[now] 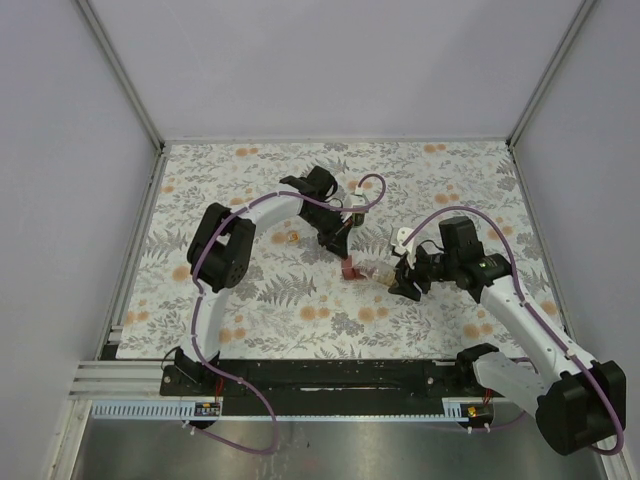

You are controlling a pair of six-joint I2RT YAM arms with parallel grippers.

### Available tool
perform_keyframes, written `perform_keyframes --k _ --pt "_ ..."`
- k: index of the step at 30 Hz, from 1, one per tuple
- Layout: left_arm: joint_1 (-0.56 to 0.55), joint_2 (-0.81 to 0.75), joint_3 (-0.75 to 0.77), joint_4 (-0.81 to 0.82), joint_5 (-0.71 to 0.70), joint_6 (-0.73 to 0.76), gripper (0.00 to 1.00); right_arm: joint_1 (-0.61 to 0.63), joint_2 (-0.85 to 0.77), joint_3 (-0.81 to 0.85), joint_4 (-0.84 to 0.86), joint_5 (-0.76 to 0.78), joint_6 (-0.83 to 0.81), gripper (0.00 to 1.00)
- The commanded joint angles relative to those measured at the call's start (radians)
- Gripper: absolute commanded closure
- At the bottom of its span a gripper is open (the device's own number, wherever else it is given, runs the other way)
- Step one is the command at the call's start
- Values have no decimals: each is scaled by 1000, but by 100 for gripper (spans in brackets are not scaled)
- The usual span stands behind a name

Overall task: Sort the pills into containers
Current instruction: Pour the pill into the pill container.

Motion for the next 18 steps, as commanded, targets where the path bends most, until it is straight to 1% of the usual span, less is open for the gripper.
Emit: perform_keyframes --k 1,9,15,18 --pt "6 -2 46 -18 53 32 100 -6 20 24 -30 -8 -83 100" --pt "5 -47 35 -18 60 18 100 -6 41 24 -12 6 -86 100" --pt "-11 -108 -41 60 17 -3 100 -6 71 21 -7 32 -115 100" --pt "-17 -118 -46 71 9 -12 100 -4 80 22 -2 42 -121 100"
